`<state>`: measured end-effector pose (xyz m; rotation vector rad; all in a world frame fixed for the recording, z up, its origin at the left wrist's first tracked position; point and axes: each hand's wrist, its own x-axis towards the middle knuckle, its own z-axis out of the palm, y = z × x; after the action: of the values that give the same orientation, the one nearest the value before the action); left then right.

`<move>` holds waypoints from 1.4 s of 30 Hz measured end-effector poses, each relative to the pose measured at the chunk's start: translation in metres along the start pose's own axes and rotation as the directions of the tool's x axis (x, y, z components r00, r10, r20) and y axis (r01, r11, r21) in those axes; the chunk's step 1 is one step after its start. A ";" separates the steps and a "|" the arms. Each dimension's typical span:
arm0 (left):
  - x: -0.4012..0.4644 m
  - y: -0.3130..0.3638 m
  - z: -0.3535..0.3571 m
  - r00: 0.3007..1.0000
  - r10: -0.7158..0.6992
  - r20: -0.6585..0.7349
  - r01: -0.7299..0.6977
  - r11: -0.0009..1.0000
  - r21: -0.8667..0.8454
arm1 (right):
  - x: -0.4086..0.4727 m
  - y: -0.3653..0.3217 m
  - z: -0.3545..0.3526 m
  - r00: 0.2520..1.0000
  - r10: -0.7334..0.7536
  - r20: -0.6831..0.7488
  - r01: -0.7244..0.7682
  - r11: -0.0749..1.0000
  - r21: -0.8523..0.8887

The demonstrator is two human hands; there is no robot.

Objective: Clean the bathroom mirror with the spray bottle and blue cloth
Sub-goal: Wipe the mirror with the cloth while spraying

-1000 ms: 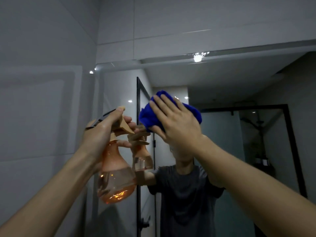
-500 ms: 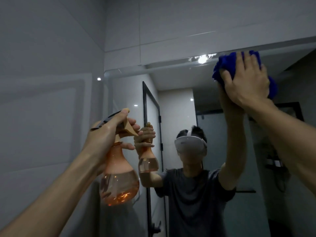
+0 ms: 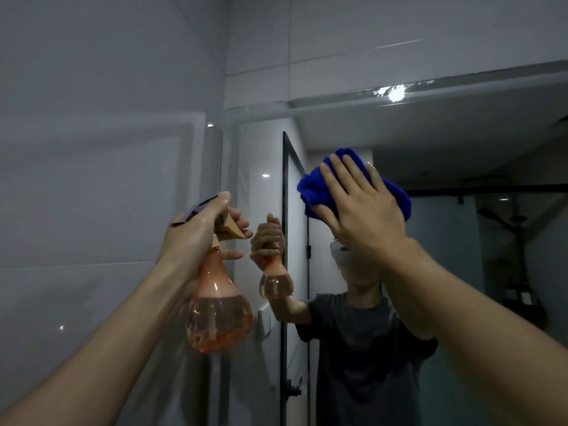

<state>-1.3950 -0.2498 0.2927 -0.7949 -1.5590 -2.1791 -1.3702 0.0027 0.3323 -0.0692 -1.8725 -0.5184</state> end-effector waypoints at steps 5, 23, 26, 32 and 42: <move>-0.001 -0.004 -0.016 0.993 -0.040 -0.112 0.046 0.998 0.050 | -0.011 -0.002 0.008 1.000 0.003 -0.010 -0.003 1.000 -0.015; -0.040 -0.002 -0.032 0.994 0.111 0.003 -0.110 0.988 -0.106 | -0.006 -0.111 0.033 0.933 -0.344 0.108 0.340 0.939 0.058; -0.038 0.000 -0.036 0.986 0.159 0.039 -0.152 0.976 -0.156 | 0.024 -0.118 0.031 0.876 -0.454 0.161 0.459 0.888 0.008; -0.032 -0.012 -0.041 0.972 0.226 0.061 -0.207 0.952 -0.228 | 0.122 -0.093 -0.002 0.932 -0.359 0.043 0.361 0.929 -0.076; -0.036 -0.024 -0.052 0.955 0.297 0.024 -0.283 0.929 -0.237 | 0.206 -0.111 0.003 0.992 -0.053 -0.114 0.054 0.999 0.007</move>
<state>-1.3933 -0.2920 0.2404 -1.0956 -1.1362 -2.1530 -1.4803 -0.1379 0.4833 0.0174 -1.7689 -0.5387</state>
